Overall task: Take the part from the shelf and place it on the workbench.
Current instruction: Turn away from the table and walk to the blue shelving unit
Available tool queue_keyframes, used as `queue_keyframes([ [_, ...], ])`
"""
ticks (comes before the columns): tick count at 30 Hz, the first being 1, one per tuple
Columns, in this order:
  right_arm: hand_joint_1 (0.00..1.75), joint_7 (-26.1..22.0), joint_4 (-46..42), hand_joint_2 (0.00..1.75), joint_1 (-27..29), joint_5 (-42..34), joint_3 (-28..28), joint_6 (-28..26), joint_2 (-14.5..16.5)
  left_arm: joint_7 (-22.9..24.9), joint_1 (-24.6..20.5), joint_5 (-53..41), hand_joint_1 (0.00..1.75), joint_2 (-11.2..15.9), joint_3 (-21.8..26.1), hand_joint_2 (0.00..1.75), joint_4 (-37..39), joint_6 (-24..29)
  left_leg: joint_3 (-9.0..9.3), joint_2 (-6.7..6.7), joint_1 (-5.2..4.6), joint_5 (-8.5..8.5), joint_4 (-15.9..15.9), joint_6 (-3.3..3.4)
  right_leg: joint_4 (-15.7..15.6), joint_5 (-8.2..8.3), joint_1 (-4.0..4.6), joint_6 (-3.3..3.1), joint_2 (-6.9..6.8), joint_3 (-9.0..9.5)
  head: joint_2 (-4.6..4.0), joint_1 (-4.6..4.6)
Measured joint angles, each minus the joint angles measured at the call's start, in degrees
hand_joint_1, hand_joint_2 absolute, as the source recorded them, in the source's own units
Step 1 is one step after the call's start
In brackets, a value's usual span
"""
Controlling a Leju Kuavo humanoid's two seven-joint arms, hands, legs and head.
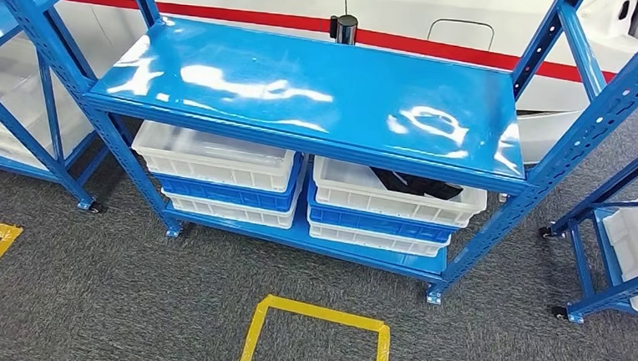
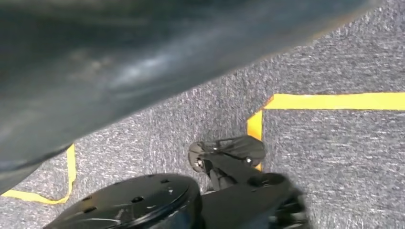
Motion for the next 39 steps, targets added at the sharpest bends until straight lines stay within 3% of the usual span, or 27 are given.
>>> queue_keyframes([
  [1,0.0,-0.01,0.0,0.0,0.0,0.0,-0.01,0.0,0.0,0.0,0.02,0.0,0.0,0.0,0.0,0.0,0.01,0.0,-0.88,0.05,0.25,0.29,1.05,-0.21,0.02,-0.15,-0.04,0.02,0.02,0.16,0.0,0.0],
  [2,0.0,-0.01,0.0,0.0,0.02,0.01,-0.01,0.0,0.01,0.0,0.04,0.0,0.0,0.01,0.0,0.0,0.01,0.0,-0.68,0.15,0.52,1.62,0.02,-0.41,0.03,-0.33,-0.12,0.15,0.05,0.41,0.0,-0.02],
  [4,0.0,-0.01,0.0,0.0,0.06,0.03,-0.02,0.0,0.03,0.0,0.03,0.0,0.0,0.05,0.0,0.0,0.01,0.0,2.53,0.56,1.05,5.87,-7.03,-0.8,0.05,-0.86,-0.29,0.75,0.12,1.08,0.0,-0.03],
  [6,0.0,-0.01,0.0,0.0,0.01,0.11,-0.04,0.0,0.0,0.01,-0.05,0.0,0.0,-0.01,0.0,0.0,0.04,0.0,5.51,0.64,1.05,7.91,-12.97,-0.77,0.1,-1.51,-0.12,1.6,0.14,1.34,0.0,-0.15],
  [9,0.0,-0.02,0.0,0.0,-0.11,0.23,-0.07,0.0,-0.03,0.08,-0.08,0.0,0.0,-0.03,0.01,0.0,0.07,0.0,6.14,0.34,0.45,7.59,-14.31,0.45,-0.28,-1.92,-0.17,2.62,0.1,1.54,0.0,-0.14],
  [11,0.0,-0.01,0.0,0.0,-0.08,0.32,-0.08,0.0,-0.03,0.19,-0.01,0.0,0.0,0.04,0.01,0.0,0.04,0.0,6.33,0.24,0.31,7.59,-14.55,1.38,1.06,-2.68,-0.35,2.94,0.1,1.15,0.0,-0.12],
  [12,0.0,-0.01,0.0,0.0,-0.07,0.36,-0.09,0.0,-0.03,0.23,0.0,0.0,0.0,0.07,0.01,0.0,0.03,0.0,6.45,0.21,0.3,7.58,-14.66,1.81,3.47,-3.75,-0.3,2.79,0.11,-0.01,0.0,-0.06],
  [14,0.0,-0.01,0.0,0.0,-0.04,0.43,-0.13,0.0,-0.03,0.25,-0.03,0.0,0.0,0.07,0.01,0.0,0.03,-0.01,6.57,0.2,0.07,7.34,-14.67,2.44,11.1,-6.6,-0.11,2.14,0.14,-4.31,0.0,0.04],
  [16,0.0,-0.01,0.0,0.0,0.03,0.52,-0.16,0.0,-0.02,0.31,-0.04,-0.04,0.0,0.06,0.02,0.0,0.03,-0.02,6.82,0.1,-0.25,7.06,-14.66,2.84,16.58,-7.71,0.06,2.04,0.16,-8.12,0.0,0.06],
  [17,0.0,-0.01,0.0,0.0,0.06,0.56,-0.17,0.0,-0.03,0.38,-0.03,-0.06,0.0,0.06,0.02,0.0,0.03,-0.01,7.04,-0.02,-0.39,6.91,-14.65,2.95,16.43,-6.93,0.13,2.27,0.16,-8.65,0.0,0.06],
  [19,0.0,-0.01,0.0,0.0,0.05,0.59,-0.19,-0.01,-0.06,0.5,-0.04,-0.18,0.0,0.03,0.02,0.0,0.04,0.21,7.58,-0.33,-0.53,6.58,-14.65,2.98,9.99,-3.37,0.36,2.8,0.17,-6.54,0.0,0.08],
  [21,0.0,-0.01,0.0,0.0,-0.01,0.49,-0.27,-0.01,-0.15,0.57,-0.1,-0.35,0.0,-0.09,0.02,0.0,0.05,0.61,7.97,-0.59,-0.84,6.11,-14.57,2.67,3.19,-0.15,0.77,2.51,0.27,-3.72,0.0,0.08],
  [22,0.0,-0.01,0.0,0.0,-0.05,0.41,-0.32,-0.02,-0.18,0.61,-0.11,-0.44,0.0,-0.13,0.02,0.0,0.05,0.81,8.05,-0.67,-1.0,5.87,-14.49,2.57,1.52,0.72,0.88,2.23,0.32,-2.94,0.0,0.04],
  [26,0.0,0.0,0.0,0.0,-0.07,0.16,-0.55,-0.02,-0.19,0.79,-0.05,-0.5,0.0,-0.1,0.02,0.0,0.04,1.29,8.34,-0.62,-1.03,5.54,-14.55,2.97,0.98,1.35,0.95,1.95,0.4,-2.5,0.0,0.02],
  [31,0.0,0.0,0.0,0.0,-0.06,-0.05,-0.85,-0.02,-0.13,0.9,-0.05,-0.52,0.0,-0.08,0.02,0.0,0.03,1.43,8.54,-0.55,-1.03,5.49,-14.8,2.88,0.97,1.26,0.94,1.81,0.45,-2.44,0.0,0.0],
  [39,0.0,0.15,0.0,0.0,-0.05,-0.27,-1.39,-0.02,0.03,1.16,-0.04,-0.52,0.0,0.01,0.03,0.0,0.03,1.54,8.6,-0.53,-1.54,5.6,-14.97,3.03,0.89,1.36,0.46,2.03,0.44,-2.31,0.0,0.01],
])
